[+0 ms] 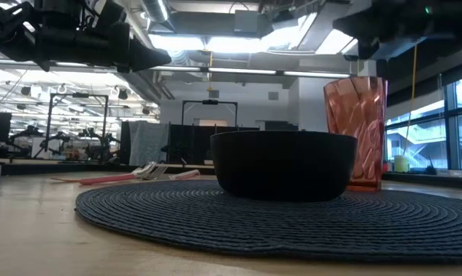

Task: Pick & Place Utensil
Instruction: Put the orange straw into the orange cup on the blue mat

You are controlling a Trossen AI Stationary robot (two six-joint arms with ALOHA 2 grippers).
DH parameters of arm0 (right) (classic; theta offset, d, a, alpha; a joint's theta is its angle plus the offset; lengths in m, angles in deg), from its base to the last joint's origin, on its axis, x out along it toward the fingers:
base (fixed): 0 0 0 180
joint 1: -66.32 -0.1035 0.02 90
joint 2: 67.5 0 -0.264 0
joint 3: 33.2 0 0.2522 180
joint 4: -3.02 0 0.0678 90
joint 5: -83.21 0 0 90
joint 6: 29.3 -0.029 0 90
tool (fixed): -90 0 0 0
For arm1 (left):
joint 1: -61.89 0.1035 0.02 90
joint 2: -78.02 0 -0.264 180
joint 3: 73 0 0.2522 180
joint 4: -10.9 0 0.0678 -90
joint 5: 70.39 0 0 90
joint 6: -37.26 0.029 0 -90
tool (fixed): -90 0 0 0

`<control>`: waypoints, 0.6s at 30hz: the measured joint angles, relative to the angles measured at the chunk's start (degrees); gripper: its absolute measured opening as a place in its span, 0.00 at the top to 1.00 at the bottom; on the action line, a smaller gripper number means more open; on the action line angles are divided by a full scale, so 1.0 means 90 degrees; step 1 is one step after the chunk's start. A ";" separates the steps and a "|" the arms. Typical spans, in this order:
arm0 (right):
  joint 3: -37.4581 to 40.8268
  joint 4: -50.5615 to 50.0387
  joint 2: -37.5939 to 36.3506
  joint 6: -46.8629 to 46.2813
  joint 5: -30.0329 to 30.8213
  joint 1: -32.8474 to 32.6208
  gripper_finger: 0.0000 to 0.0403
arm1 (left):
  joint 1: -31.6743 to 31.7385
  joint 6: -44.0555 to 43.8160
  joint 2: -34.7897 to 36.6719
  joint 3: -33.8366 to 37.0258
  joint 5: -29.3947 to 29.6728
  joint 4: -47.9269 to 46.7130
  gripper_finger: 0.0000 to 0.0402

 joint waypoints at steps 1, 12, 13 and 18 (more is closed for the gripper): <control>0.0276 0.0337 -0.0120 -0.0026 -0.0069 0.0026 0.99 | 0.0000 0.0000 0.0000 -0.0001 0.0000 0.0000 0.99; 0.1905 0.1924 -0.1197 -0.0844 -0.0116 0.0560 0.99 | 0.0000 0.0000 0.0000 -0.0001 -0.0002 0.0000 0.99; 0.1942 0.1909 -0.1204 -0.0844 -0.0016 0.0589 0.99 | 0.0000 0.0000 0.0000 -0.0001 -0.0002 0.0000 0.99; 0.2178 0.1745 -0.1211 -0.0824 0.1041 0.0667 0.99 | 0.0000 0.0001 0.0000 -0.0001 0.0001 0.0000 0.99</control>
